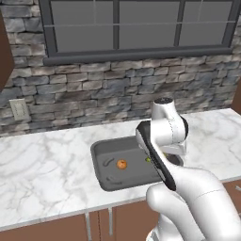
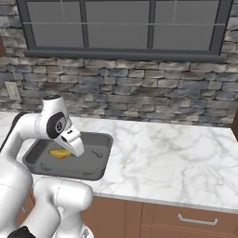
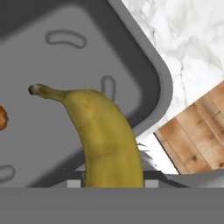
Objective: Pick the tangerine and banana from the fridge and place them inside the tupperware on the counter.
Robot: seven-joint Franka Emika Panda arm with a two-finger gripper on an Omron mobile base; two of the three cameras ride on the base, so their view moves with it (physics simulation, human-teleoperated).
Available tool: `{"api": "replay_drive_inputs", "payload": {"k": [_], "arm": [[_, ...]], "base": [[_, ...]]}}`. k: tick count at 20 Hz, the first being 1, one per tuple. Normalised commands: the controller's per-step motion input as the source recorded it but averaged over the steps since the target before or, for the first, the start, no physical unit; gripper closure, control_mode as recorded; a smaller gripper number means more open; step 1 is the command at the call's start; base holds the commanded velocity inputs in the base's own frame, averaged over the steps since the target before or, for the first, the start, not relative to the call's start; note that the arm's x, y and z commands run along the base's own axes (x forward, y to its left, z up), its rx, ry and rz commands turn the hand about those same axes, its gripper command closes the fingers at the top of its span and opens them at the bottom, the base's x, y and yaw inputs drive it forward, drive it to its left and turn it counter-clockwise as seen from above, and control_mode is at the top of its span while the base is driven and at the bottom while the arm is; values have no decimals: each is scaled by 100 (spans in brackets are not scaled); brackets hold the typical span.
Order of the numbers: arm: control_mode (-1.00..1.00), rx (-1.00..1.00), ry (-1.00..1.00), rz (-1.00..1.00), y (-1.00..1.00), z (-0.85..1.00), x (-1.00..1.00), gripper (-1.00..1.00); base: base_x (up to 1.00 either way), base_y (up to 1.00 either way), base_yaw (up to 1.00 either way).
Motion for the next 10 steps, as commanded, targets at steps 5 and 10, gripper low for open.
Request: {"api": "replay_drive_inputs", "payload": {"k": [5,10], "arm": [[-100,0,0,-3,1,-43,43,100],[-100,0,-1,0,5,-49,50,100]], "base": [[0,0,0],[0,0,0]]}}
